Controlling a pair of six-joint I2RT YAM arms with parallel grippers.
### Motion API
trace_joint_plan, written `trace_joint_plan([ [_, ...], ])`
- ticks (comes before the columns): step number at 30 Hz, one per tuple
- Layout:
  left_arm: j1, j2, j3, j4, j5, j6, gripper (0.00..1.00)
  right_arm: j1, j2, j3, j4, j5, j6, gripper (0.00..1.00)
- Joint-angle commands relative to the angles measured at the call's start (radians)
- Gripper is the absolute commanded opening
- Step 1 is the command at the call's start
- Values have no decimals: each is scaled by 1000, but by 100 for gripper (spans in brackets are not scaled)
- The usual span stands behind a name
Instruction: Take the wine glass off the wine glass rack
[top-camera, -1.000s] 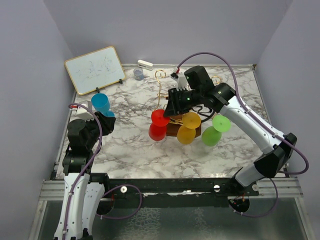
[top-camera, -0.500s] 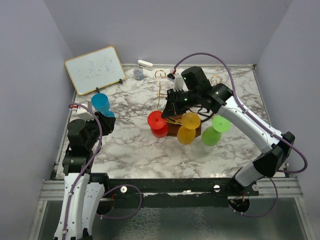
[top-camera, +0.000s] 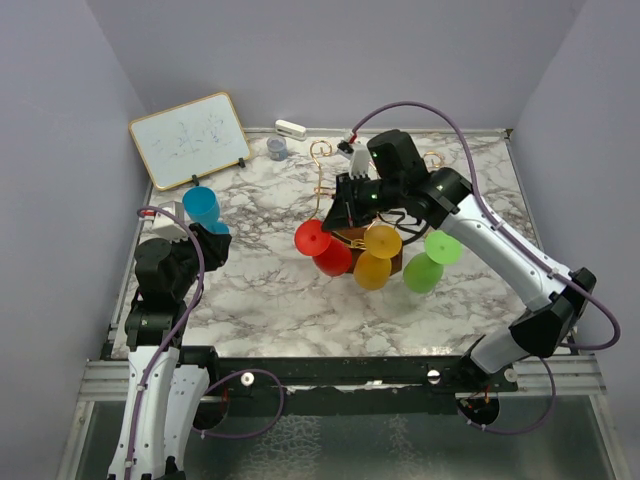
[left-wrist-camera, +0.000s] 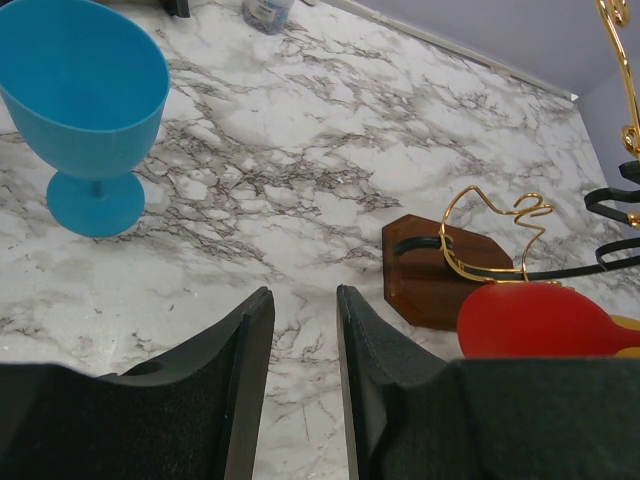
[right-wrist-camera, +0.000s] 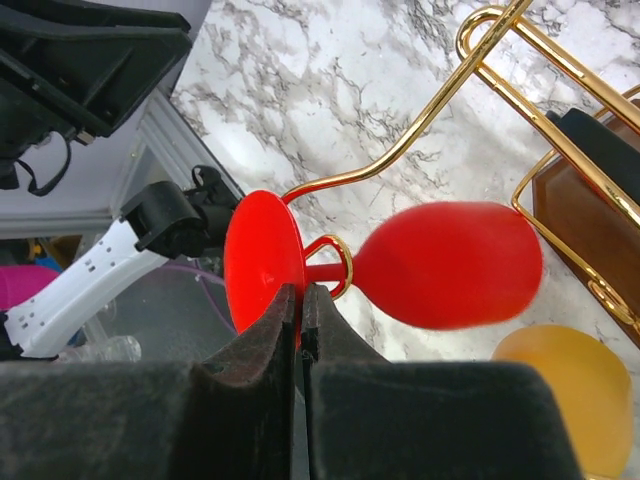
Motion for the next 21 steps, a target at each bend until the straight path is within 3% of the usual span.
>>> trace_joint_plan([
  [1,-4,-5,-4,12,2,-7,35,5,-69,15,82,-1,24,1],
  [21,-11,-1,-3,9,-7,-8,35,4,-122,-134,321,32,119,1],
])
